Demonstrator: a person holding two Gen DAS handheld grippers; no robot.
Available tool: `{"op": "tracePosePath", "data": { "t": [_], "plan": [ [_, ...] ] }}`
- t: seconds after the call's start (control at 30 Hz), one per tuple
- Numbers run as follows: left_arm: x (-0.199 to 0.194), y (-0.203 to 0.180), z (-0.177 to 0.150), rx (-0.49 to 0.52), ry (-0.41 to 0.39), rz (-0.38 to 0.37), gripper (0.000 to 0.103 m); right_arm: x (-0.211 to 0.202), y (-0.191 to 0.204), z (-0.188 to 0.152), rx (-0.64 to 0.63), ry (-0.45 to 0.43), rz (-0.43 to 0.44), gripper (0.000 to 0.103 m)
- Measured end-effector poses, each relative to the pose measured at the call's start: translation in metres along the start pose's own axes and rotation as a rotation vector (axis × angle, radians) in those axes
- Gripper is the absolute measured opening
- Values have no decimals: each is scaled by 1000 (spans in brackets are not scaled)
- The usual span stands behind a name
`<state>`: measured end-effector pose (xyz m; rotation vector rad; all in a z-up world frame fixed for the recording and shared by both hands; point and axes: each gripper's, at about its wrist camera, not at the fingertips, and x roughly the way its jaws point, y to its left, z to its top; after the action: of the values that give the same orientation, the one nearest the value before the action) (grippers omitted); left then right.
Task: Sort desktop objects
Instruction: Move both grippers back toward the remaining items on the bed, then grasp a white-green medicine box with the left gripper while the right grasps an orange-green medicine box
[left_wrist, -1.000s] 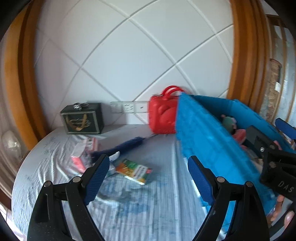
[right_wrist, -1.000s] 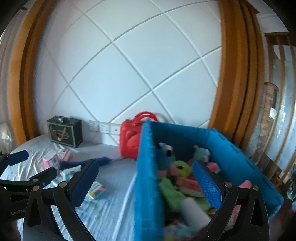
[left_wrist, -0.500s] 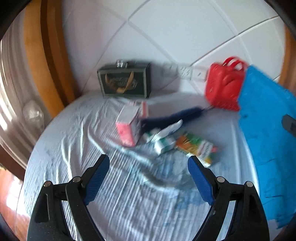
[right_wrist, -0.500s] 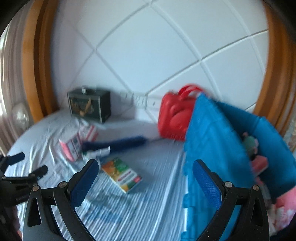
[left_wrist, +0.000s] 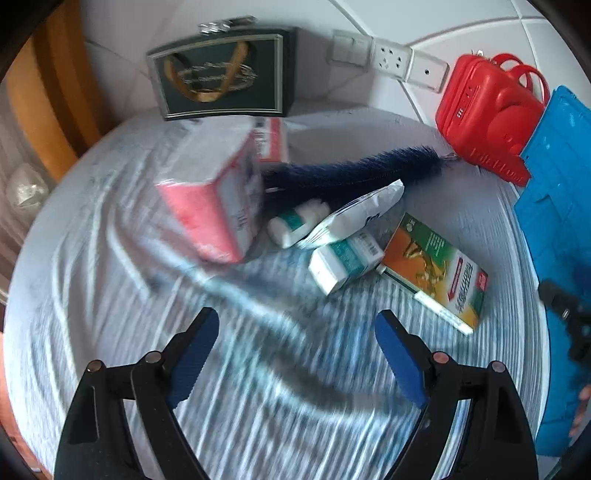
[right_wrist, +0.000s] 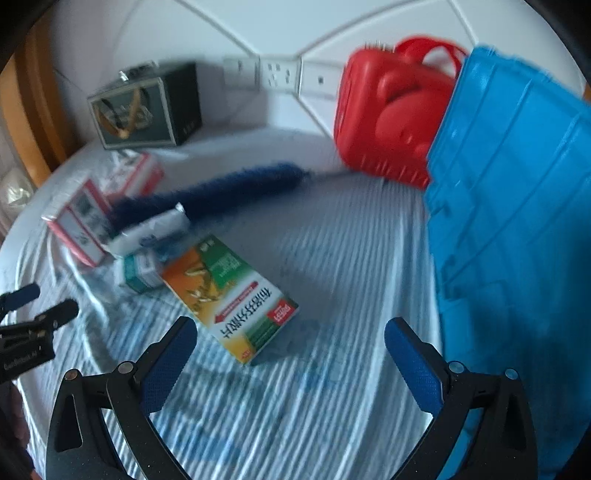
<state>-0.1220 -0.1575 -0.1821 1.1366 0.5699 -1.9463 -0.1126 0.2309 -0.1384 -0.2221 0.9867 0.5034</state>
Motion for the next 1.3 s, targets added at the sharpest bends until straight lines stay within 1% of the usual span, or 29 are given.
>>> {"op": "tracePosePath", "data": {
  "t": [0.17,0.27,0.33,0.4,0.5,0.53,0.57,0.6,0.63,0.67,0.73,0.83,0.93,1.0,1.03,1.07,1.1,1.2,1.3],
  "plan": [
    [44,-20,28,43,38,-51,87,43,-7,1,13,71,-2,103],
    [68,-28,40,61,62,-57,87,62,-11,3,22,100,0,103],
    [83,-32,46,72,74,-45,87,73,-15,4,32,119,2,103],
    [91,-32,51,57,81,-72,87,82,-16,5,37,130,6,103],
    [102,-28,51,46,98,-38,86,94,-14,5,37,146,27,103],
    [106,-25,48,44,104,-18,84,97,-13,6,31,149,35,103],
    [111,-19,44,39,126,-3,80,100,-11,6,25,151,42,103],
    [111,-15,40,39,125,-1,79,102,-8,7,20,151,52,103],
    [106,-14,37,50,110,16,79,105,-5,9,13,151,74,103],
    [102,-11,33,53,121,16,79,106,-2,9,5,151,90,103],
    [95,-6,28,33,132,-18,79,109,6,9,-21,155,120,103],
    [79,-1,21,8,124,-40,79,113,18,9,-69,164,134,103],
    [74,-6,16,26,128,-50,79,118,30,9,-115,175,171,103],
    [79,-6,10,63,140,-19,78,119,34,11,-127,175,191,103],
    [80,-7,9,78,143,-4,75,120,36,12,-137,172,201,103],
    [81,-6,7,75,147,-10,67,121,37,13,-145,177,219,103],
    [79,-5,7,71,139,-9,62,123,38,14,-152,187,242,103],
    [75,-2,9,70,123,-4,53,126,43,16,-191,186,278,103],
    [73,1,8,68,123,-3,51,127,45,18,-185,201,285,103]
  ]
}}
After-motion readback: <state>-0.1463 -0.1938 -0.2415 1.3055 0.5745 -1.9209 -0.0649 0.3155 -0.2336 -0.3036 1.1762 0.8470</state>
